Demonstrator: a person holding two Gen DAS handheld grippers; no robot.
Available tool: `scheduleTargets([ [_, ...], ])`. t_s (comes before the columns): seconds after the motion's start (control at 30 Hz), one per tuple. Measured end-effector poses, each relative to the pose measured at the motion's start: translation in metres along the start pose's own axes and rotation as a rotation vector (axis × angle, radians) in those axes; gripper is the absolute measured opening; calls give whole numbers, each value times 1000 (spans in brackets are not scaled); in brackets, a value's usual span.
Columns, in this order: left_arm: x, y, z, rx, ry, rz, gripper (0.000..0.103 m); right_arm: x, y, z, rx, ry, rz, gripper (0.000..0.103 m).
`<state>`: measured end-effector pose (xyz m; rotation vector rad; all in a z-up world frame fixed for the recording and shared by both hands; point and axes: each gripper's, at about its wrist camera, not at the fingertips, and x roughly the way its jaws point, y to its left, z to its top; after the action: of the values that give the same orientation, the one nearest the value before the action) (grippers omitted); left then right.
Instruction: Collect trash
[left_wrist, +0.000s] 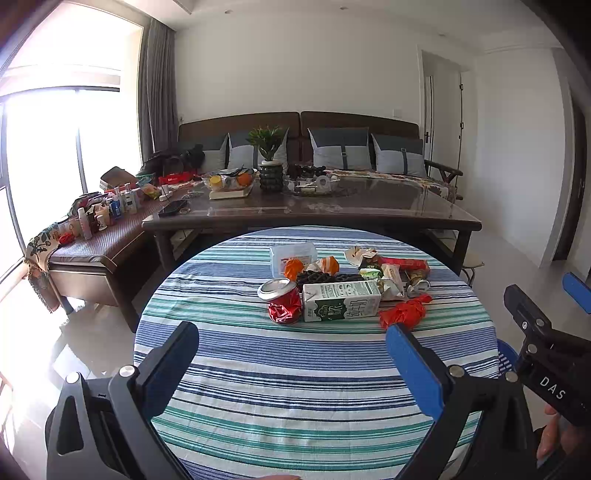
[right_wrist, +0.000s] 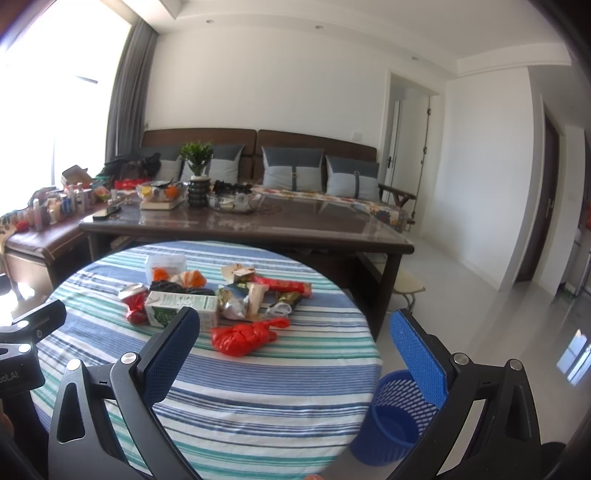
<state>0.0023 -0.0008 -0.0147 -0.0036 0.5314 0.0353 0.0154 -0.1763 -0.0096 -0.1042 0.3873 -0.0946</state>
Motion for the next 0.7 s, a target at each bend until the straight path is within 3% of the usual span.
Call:
scheduleTargets([
  [0.7,1,1,-1,1,1,0,103,0,0,0,0,3,0,103],
])
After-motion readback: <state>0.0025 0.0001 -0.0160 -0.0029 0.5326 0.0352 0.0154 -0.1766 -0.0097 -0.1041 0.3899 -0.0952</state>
